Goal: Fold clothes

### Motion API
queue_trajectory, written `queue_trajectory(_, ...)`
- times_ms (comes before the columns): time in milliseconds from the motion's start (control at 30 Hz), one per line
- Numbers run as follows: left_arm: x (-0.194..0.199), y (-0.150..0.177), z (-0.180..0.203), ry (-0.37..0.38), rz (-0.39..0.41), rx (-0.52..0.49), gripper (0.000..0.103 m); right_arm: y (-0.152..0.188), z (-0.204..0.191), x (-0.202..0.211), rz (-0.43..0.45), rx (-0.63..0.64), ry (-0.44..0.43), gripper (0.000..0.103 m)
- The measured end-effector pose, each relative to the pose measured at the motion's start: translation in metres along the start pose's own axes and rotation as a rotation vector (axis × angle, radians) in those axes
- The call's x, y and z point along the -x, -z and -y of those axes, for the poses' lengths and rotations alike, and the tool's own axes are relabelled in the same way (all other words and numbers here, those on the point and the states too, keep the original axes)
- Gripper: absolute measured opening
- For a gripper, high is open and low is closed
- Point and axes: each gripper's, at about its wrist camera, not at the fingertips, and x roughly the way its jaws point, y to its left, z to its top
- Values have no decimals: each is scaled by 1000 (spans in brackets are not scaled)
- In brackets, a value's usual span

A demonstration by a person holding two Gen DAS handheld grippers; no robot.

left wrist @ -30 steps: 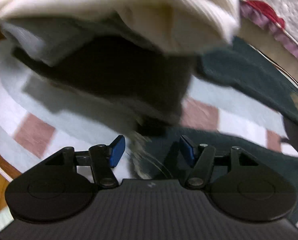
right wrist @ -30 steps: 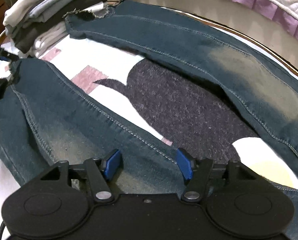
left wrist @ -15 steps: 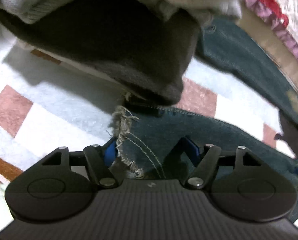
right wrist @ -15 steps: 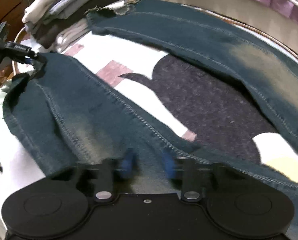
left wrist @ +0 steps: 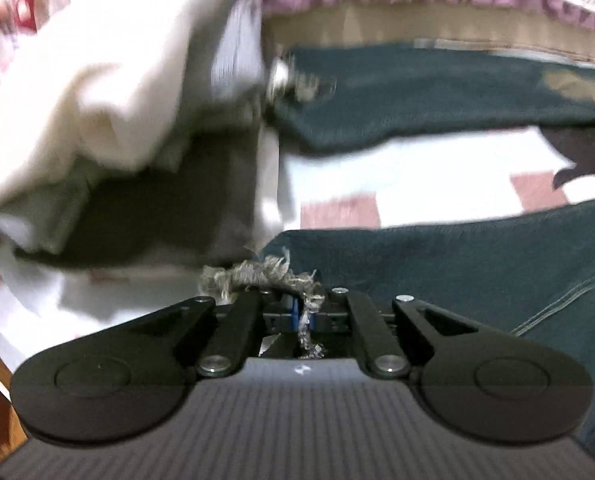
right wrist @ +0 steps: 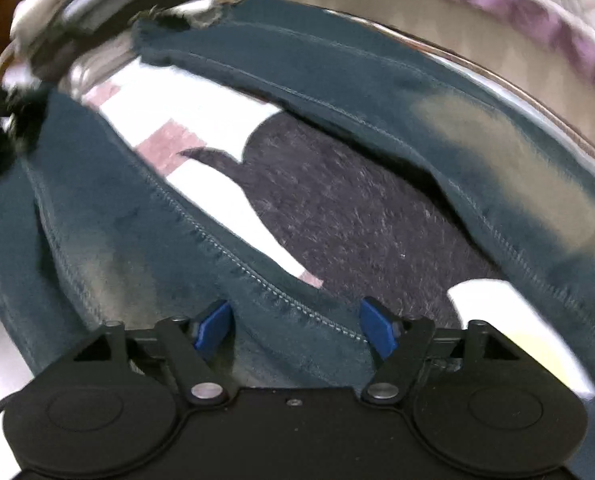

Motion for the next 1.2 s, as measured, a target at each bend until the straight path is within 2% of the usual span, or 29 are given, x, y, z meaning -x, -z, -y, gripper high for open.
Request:
queue_trajectory(67, 16, -7, 6, -29, 68, -13, 4, 4, 6, 1, 38, -45, -28, 82)
queue_trajectory(100, 24, -11, 10, -38, 110, -20, 4, 6, 1, 2, 45, -17, -11, 74)
queue_trajectory(133, 32, -15, 15, -50, 144, -28, 4, 9, -6, 2, 57, 30, 18, 54)
queue_trajectory(167, 42, -19, 19, -66, 165, -37, 4, 11, -11, 4, 74, 65, 39, 46)
queue_trajectory(200, 52, -23, 23, -82, 187, -46, 3, 13, -15, 5, 88, 77, 50, 28)
queue_trajectory(233, 62, -27, 26, -95, 211, -49, 3, 14, -18, 6, 100, 92, 64, 16)
queue_trajectory(300, 75, -36, 29, -111, 271, -32, 3, 16, -28, 11, 120, 143, 116, 9)
queue_trajectory(333, 82, -41, 28, -122, 303, -25, 3, 15, -29, 16, 147, 147, 136, 8)
queue_trajectory(433, 101, -62, 15, -173, 382, -24, 4, 5, -21, 46, 273, 72, 157, 8)
queue_trajectory(500, 100, -78, -6, -161, 396, 36, 4, -8, -14, 63, 352, 37, 171, 8)
queue_trajectory(567, 84, -90, -21, -158, 389, 73, 5, -18, -8, 67, 399, 34, 188, 8)
queue_trajectory(667, 48, -97, -25, -218, 324, 70, 5, -28, 0, 51, 407, 23, 200, 11)
queue_trajectory(733, 30, -90, -25, -221, 265, 82, 6, -33, 4, 33, 346, -38, 189, 13)
queue_trajectory(800, 19, -83, -25, -217, 221, 96, 10, -34, 2, 21, 295, -83, 182, 20)
queue_trajectory(833, 19, -80, -27, -198, 204, 105, 13, -32, -3, 19, 281, -84, 177, 27)
queue_trajectory(867, 20, -76, -29, -179, 187, 115, 21, -30, -8, 18, 272, -74, 171, 32)
queue_trajectory(900, 20, -73, -31, -160, 170, 124, 35, -29, -14, 18, 259, -62, 168, 47)
queue_trajectory(933, 22, -69, -33, -132, 159, 142, 42, -28, -18, 16, 228, -40, 177, 59)
queue_trajectory(1000, 34, -57, -38, -45, 160, 207, 67, -25, -25, 14, 177, -10, 216, 61)
queue_trajectory(1033, 37, -51, -39, -8, 152, 239, 70, -23, -26, 14, 155, -7, 233, 61)
queue_trajectory(1100, 35, -34, -41, 11, 86, 291, 73, -17, -23, 16, 122, -53, 198, 61)
queue_trajectory(1200, 12, -12, -42, -47, -103, 337, 74, -5, -13, 15, 73, -195, 129, 62)
